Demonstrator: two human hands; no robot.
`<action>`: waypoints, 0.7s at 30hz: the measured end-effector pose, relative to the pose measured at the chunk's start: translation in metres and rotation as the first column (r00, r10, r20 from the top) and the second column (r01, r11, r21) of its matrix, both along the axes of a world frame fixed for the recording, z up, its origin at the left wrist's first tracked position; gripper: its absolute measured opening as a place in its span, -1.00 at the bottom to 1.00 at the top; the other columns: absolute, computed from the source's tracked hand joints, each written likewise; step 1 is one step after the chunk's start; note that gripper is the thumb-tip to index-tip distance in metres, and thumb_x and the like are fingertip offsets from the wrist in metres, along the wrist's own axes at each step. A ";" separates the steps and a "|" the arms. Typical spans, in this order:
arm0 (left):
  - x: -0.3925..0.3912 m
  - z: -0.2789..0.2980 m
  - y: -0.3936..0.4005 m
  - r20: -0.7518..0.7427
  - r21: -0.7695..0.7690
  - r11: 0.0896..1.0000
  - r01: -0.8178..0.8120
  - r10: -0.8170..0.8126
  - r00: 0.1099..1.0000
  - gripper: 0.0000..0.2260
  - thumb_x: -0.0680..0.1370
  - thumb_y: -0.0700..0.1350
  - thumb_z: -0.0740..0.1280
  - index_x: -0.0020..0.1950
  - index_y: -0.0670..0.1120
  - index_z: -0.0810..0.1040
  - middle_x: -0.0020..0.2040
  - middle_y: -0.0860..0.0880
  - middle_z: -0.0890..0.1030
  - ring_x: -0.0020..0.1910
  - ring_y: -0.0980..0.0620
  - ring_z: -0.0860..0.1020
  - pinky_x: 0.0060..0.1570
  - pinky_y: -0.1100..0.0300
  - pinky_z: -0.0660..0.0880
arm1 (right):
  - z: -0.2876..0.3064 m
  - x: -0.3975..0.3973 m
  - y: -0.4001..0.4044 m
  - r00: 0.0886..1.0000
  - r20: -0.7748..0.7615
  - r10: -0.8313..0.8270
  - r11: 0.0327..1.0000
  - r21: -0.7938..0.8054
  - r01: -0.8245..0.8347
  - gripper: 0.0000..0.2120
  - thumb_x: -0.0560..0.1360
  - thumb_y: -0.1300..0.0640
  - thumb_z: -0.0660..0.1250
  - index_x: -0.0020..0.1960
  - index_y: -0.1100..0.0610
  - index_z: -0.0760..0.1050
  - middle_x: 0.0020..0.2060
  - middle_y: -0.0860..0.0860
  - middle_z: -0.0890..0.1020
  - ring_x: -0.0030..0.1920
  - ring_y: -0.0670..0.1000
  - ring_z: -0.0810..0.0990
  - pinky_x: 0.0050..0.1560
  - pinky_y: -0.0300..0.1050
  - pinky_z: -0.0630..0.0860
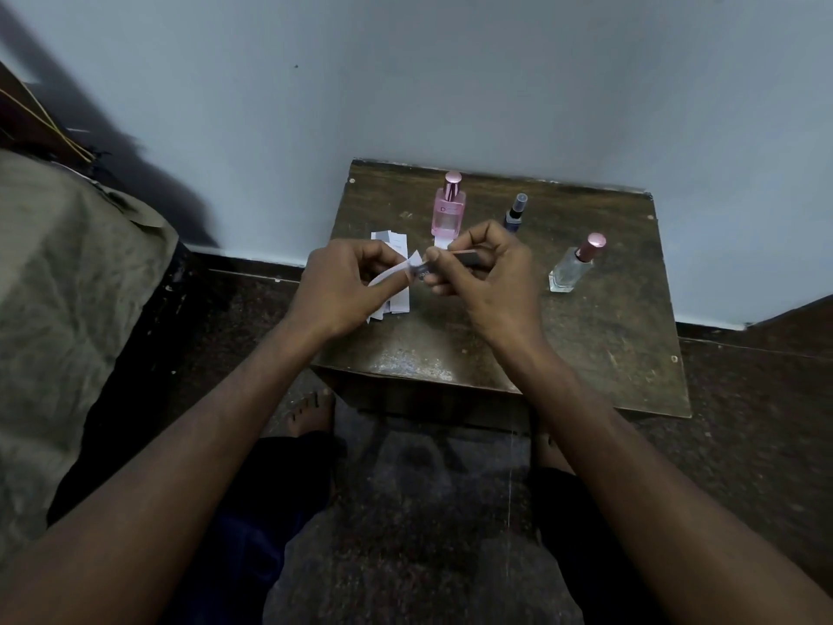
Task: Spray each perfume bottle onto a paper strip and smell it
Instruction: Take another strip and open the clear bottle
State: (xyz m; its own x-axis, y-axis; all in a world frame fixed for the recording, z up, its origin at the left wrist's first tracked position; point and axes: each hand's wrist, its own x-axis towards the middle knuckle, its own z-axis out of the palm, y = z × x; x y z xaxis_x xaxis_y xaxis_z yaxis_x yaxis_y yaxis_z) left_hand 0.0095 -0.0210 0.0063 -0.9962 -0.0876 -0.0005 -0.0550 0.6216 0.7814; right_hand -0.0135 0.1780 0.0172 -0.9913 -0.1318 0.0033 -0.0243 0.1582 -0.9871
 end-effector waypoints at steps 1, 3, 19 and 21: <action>0.000 0.001 0.003 -0.014 0.007 1.000 0.005 -0.005 1.000 -0.85 0.56 0.12 0.53 0.02 0.08 0.77 -0.20 0.17 0.73 -0.20 0.27 0.69 -0.22 0.45 0.53 | 0.000 0.001 0.001 0.999 -0.018 0.028 0.999 0.040 -0.028 -0.73 0.48 0.15 0.62 0.05 0.16 0.58 -0.11 0.04 0.78 -0.08 -0.02 0.79 -0.02 0.00 0.74; 0.001 0.003 0.006 -0.025 0.037 0.999 0.012 -0.011 1.000 -0.88 0.58 0.08 0.52 0.03 0.08 0.77 -0.23 0.15 0.74 -0.24 0.25 0.70 -0.20 0.40 0.58 | 0.002 0.003 0.004 0.993 -0.069 0.099 0.988 0.129 -0.090 -0.66 0.40 0.15 0.68 0.09 0.13 0.63 -0.07 -0.04 0.78 -0.03 -0.14 0.77 0.04 -0.14 0.71; 0.003 0.005 -0.011 0.015 0.109 0.983 -0.148 0.147 0.989 -0.88 0.60 0.08 0.50 0.00 0.06 0.77 -0.10 0.13 0.77 -0.06 0.23 0.70 -0.12 0.34 0.55 | 0.016 0.007 0.050 0.875 -0.485 0.016 0.820 0.507 0.267 -0.92 0.52 0.17 0.56 0.01 0.06 0.74 -0.09 -0.06 0.73 -0.16 -0.14 0.69 -0.12 -0.16 0.68; 0.000 0.006 -0.007 0.043 0.132 0.981 -0.146 0.141 0.989 -0.85 0.61 0.05 0.49 0.13 0.04 0.74 -0.07 0.17 0.78 0.01 0.32 0.69 -0.02 0.37 0.53 | 0.013 0.003 0.054 0.884 -0.461 0.079 0.754 0.607 0.249 -0.94 0.51 0.17 0.55 -0.02 0.06 0.73 -0.10 -0.04 0.73 -0.19 -0.11 0.67 -0.12 -0.07 0.67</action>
